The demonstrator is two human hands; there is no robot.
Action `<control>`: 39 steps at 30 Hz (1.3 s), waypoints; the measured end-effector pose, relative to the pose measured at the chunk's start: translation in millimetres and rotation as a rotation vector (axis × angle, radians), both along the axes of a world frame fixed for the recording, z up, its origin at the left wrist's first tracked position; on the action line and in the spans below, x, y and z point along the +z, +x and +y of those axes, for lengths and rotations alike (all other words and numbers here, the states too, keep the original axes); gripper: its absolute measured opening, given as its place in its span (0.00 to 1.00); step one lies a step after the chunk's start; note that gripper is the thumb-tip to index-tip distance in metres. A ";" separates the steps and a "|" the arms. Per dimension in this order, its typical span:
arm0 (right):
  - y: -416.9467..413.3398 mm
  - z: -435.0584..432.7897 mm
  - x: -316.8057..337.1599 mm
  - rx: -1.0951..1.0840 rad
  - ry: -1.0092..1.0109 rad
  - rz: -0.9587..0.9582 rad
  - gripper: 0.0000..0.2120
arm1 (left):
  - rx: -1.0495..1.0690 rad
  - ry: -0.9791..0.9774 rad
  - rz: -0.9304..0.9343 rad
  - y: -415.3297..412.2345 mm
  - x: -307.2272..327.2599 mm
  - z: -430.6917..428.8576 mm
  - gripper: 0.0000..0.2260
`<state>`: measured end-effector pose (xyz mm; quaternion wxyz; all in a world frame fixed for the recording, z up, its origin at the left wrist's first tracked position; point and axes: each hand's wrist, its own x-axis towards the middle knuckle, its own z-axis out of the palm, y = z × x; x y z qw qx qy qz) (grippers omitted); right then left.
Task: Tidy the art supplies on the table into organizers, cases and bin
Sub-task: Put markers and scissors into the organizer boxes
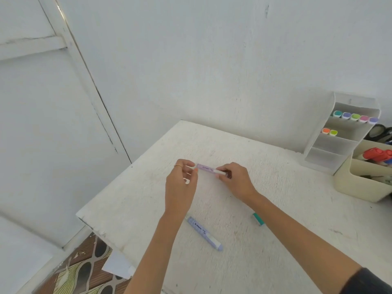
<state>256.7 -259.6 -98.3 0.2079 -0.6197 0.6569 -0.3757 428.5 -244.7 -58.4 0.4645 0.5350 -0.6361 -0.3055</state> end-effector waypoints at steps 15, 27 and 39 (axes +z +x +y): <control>-34.2 103.9 43.7 -0.383 -0.083 -0.855 0.14 | -0.775 0.148 -0.719 22.6 -14.8 56.0 0.15; -64.7 139.2 61.7 -0.454 -0.176 -0.775 0.08 | -0.539 -0.145 -0.352 -39.6 23.5 56.9 0.15; -132.4 160.4 95.4 -0.576 -0.432 -0.476 0.08 | -0.528 -0.246 0.198 -163.8 77.6 49.1 0.06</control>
